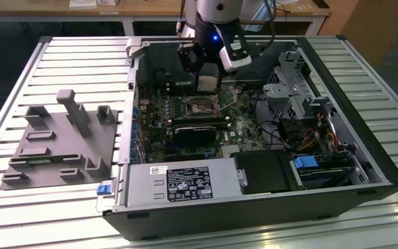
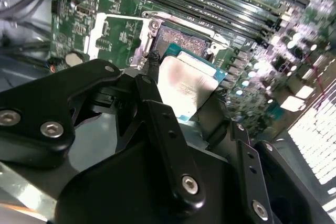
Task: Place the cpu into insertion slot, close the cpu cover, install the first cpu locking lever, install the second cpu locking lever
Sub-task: 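Place the cpu into insertion slot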
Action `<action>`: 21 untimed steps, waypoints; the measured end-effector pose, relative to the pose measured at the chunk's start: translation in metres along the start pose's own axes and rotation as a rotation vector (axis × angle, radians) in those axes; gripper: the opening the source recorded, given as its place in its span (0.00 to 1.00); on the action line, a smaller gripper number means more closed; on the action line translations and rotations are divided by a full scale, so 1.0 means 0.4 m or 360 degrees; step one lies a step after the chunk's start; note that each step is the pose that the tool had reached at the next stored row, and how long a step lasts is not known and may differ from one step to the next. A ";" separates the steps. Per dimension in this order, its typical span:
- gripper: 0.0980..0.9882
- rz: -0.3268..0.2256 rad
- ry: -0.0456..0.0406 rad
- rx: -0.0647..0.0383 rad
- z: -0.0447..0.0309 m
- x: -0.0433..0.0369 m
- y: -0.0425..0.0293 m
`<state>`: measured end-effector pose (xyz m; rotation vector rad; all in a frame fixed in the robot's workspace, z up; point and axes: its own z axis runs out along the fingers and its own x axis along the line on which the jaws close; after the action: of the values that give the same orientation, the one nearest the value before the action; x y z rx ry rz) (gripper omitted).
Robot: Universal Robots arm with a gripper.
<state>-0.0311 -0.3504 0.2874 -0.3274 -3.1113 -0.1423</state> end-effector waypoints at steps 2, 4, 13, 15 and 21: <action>0.50 0.0057 -0.0005 -0.0001 0.001 0.000 0.000; 0.50 0.0114 -0.0010 -0.0002 0.002 0.000 0.000; 0.50 0.0372 -0.0033 -0.0007 0.007 0.000 -0.001; 0.50 0.0432 -0.0039 -0.0008 0.009 0.000 -0.001; 0.50 0.0604 -0.0054 -0.0011 0.012 0.000 -0.001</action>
<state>-0.0311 -0.3504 0.2827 -0.9155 -3.0097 -0.1431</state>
